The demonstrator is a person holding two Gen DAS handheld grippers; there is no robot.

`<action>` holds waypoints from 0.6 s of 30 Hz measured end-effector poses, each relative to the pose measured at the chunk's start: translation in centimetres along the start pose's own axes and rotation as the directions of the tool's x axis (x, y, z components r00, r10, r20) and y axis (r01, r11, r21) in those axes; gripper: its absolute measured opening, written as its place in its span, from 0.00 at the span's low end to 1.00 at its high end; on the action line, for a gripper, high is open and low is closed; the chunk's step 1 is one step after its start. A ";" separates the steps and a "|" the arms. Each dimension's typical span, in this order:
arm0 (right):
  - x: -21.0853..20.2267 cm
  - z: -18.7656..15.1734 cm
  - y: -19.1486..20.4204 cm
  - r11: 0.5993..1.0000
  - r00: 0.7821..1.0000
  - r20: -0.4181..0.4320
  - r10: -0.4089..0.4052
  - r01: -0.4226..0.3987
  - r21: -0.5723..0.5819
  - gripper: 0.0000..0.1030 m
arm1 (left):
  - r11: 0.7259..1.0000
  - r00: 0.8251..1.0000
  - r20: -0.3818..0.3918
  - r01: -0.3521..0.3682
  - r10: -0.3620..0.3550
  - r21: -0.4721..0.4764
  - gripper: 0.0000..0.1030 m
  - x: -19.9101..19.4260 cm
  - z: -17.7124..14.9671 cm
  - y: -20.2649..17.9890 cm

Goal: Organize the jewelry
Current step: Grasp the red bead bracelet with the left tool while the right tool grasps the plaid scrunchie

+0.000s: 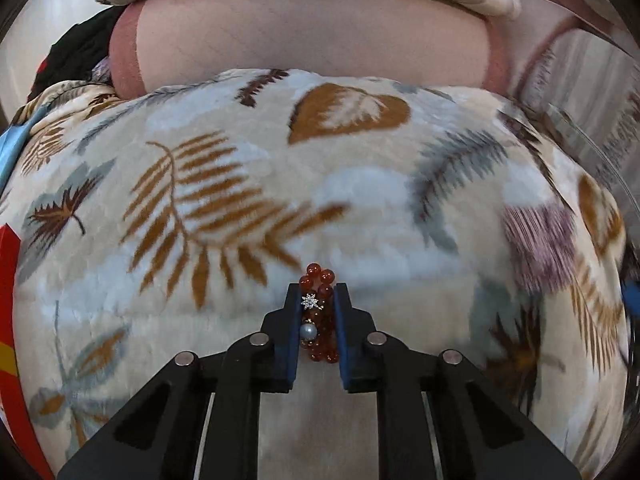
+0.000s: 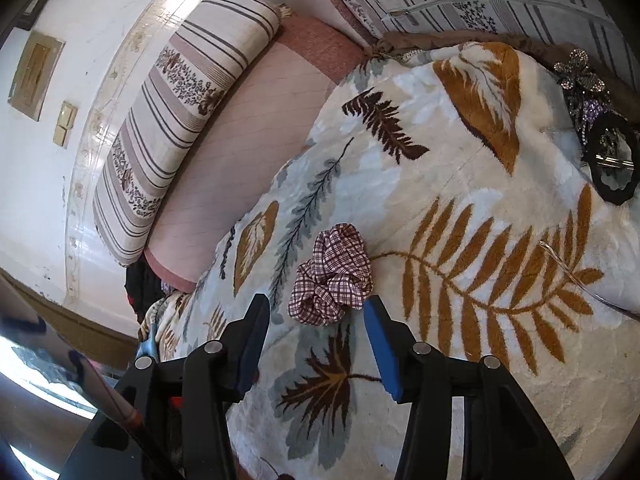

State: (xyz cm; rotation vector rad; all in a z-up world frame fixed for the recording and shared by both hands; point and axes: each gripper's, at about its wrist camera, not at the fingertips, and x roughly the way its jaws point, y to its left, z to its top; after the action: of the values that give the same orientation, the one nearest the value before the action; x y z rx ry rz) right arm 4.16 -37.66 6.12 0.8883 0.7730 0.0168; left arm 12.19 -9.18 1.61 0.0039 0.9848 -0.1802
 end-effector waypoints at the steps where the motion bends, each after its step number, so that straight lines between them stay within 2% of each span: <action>1: 0.2 0.0 0.0 1.000 1.000 -0.001 -0.005 0.005 0.003 0.53 | 1.000 1.000 -0.001 0.011 -0.011 0.017 0.14 -0.2 -0.6 -0.1; 6: 1.8 0.0 0.3 0.999 0.999 -0.008 -0.041 0.041 -0.005 0.54 | 0.994 0.996 -0.012 0.092 -0.092 0.058 0.14 -3.2 -4.9 1.4; 10: 3.8 0.4 0.7 0.996 0.996 -0.002 -0.086 0.086 -0.031 0.54 | 0.987 0.995 0.003 0.095 -0.096 0.132 0.14 -5.4 -7.5 2.6; 13: 5.8 0.5 1.4 0.989 0.991 -0.006 -0.131 0.131 -0.068 0.54 | 0.983 0.995 0.012 0.094 -0.097 0.160 0.13 -5.9 -8.1 3.7; 18: 9.3 0.1 2.0 0.970 0.977 -0.026 -0.214 0.209 -0.126 0.54 | 0.979 0.983 0.027 0.175 -0.179 0.108 0.12 -5.6 -7.6 6.0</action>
State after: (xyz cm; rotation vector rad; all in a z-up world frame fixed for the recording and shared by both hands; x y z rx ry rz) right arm 11.63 -33.52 2.03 0.6875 0.8915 -0.1055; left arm 3.80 -1.82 1.60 0.0089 0.9380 -0.3945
